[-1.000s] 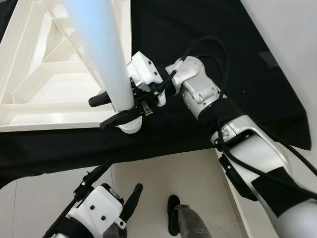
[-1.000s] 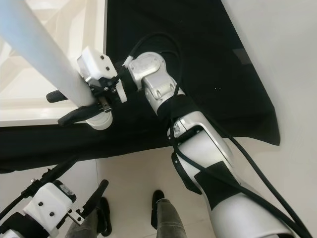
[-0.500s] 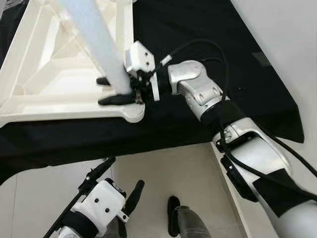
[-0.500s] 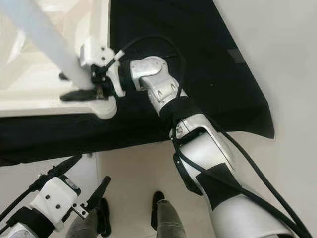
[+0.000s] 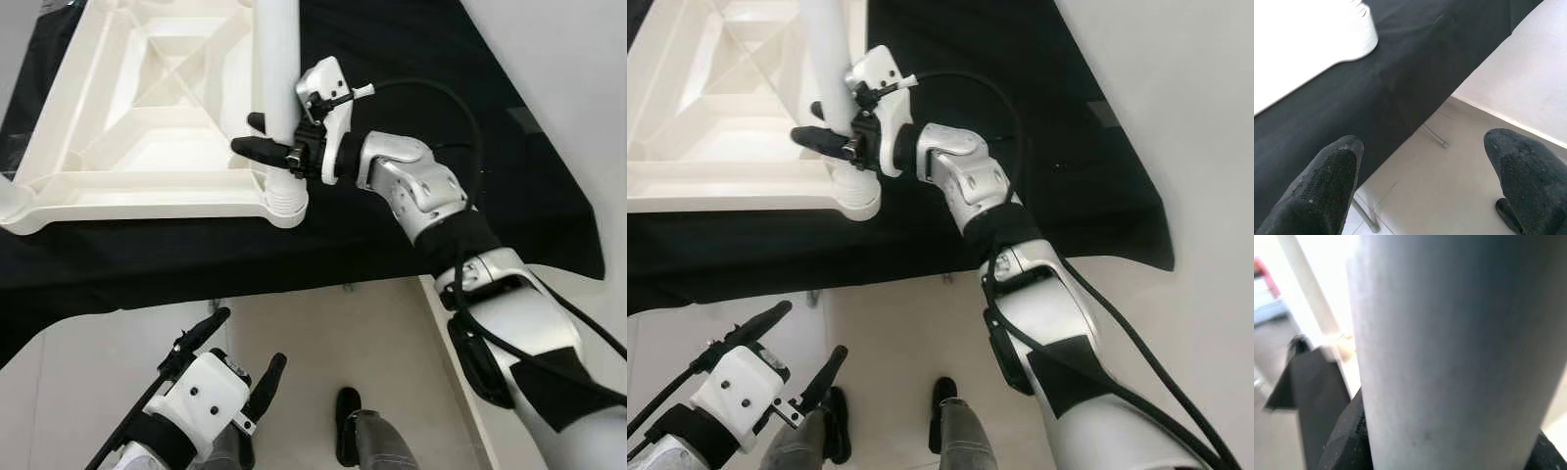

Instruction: Building children table

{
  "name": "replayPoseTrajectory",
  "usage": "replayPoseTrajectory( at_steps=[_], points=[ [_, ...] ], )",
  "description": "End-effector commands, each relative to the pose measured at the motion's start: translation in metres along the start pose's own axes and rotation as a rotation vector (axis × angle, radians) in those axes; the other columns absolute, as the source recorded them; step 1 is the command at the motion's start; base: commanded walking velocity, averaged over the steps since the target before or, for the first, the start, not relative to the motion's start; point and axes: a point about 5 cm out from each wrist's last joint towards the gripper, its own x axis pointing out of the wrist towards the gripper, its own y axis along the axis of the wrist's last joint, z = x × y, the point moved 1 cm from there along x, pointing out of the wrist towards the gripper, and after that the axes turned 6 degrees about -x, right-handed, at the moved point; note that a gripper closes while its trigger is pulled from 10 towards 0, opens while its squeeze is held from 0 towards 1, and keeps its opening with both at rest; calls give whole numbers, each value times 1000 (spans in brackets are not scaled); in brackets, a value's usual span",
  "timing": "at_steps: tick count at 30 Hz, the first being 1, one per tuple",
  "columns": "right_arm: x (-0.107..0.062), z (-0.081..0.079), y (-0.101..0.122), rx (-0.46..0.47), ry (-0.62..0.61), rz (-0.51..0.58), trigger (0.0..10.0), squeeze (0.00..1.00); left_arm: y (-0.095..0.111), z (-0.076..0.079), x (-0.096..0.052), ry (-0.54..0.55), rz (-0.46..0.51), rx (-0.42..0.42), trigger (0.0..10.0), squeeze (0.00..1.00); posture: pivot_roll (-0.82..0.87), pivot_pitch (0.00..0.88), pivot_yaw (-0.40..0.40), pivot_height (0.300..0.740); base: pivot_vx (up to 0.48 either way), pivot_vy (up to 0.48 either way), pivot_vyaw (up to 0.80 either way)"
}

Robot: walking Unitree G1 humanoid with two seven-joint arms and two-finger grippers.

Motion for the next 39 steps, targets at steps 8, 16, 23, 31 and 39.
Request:
replayPoseTrajectory(
  at_steps=[8, 16, 23, 31, 39],
  points=[
    [-32, -42, -70, 64, -61, -57, 10000, 0, -7, 3, -1, -29, -29, -20, 10000, 0, 77, 459, -66, 740, 0, 0, 0],
    [-33, -58, -60, -131, 142, -57, 10000, 0, -8, 2, 0, -29, -31, -16, 10000, 0, 83, 456, -68, 740, 0, 0, 0],
    [-38, -63, -58, -197, 265, -110, 10000, 0, -9, 2, -1, -30, -32, -16, 10000, 0, 84, 454, -67, 740, 0, 0, 0],
    [-41, -46, -52, -186, 414, -202, 10000, 0, -8, 3, -1, -33, -33, -22, 10000, 0, 87, 453, -68, 740, 0, 0, 0],
    [-37, -30, -45, -167, 524, -291, 10000, 0, -8, 4, -1, -38, -34, -26, 10000, 0, 87, 449, -64, 740, 0, 0, 0]
  ],
)
